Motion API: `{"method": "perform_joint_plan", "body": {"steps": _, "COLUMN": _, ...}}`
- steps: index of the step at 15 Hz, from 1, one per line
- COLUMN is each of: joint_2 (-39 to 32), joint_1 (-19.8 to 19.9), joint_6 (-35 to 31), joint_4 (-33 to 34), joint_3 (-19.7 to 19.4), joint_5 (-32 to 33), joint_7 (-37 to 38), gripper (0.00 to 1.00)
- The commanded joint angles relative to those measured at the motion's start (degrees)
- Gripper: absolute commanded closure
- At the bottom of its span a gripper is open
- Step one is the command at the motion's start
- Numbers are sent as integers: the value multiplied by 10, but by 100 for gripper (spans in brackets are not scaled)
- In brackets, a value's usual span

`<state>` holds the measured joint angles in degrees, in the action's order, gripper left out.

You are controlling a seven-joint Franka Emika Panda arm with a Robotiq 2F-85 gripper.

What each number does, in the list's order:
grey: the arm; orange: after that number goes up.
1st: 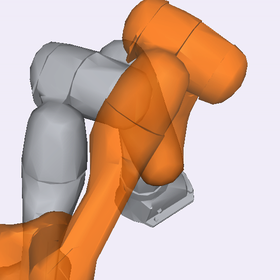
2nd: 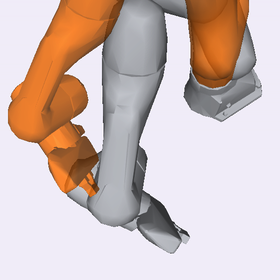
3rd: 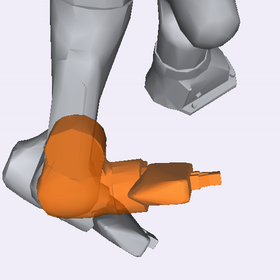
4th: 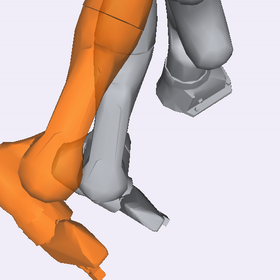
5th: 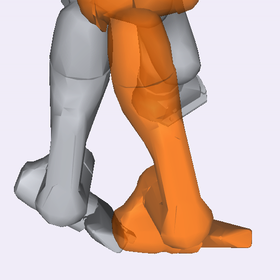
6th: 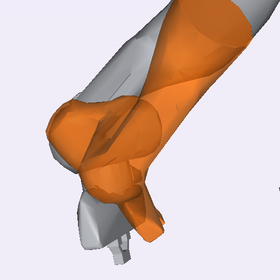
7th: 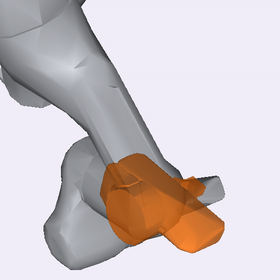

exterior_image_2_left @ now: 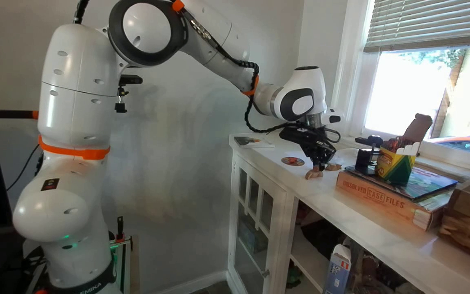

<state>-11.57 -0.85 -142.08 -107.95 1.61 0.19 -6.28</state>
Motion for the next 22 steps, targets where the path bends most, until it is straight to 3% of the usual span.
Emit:
{"method": "perform_joint_plan", "body": {"steps": 1, "joint_2": 10, "joint_1": -2, "joint_6": 9, "joint_4": -12, "joint_3": -3, "joint_5": 11, "joint_7": 15, "gripper": 52}}
{"method": "perform_joint_plan", "body": {"steps": 3, "joint_2": 11, "joint_1": -2, "joint_6": 9, "joint_4": -13, "joint_3": -3, "joint_5": 11, "joint_7": 16, "gripper": 45}}
{"method": "perform_joint_plan", "body": {"steps": 9, "joint_2": 13, "joint_1": -2, "joint_6": 2, "joint_4": -13, "joint_3": -1, "joint_5": 9, "joint_7": 11, "gripper": 1}}
{"method": "perform_joint_plan", "body": {"steps": 22, "joint_2": -8, "joint_1": 11, "joint_6": -71, "joint_4": -12, "joint_3": 28, "joint_5": -50, "joint_7": -110, "gripper": 0}}
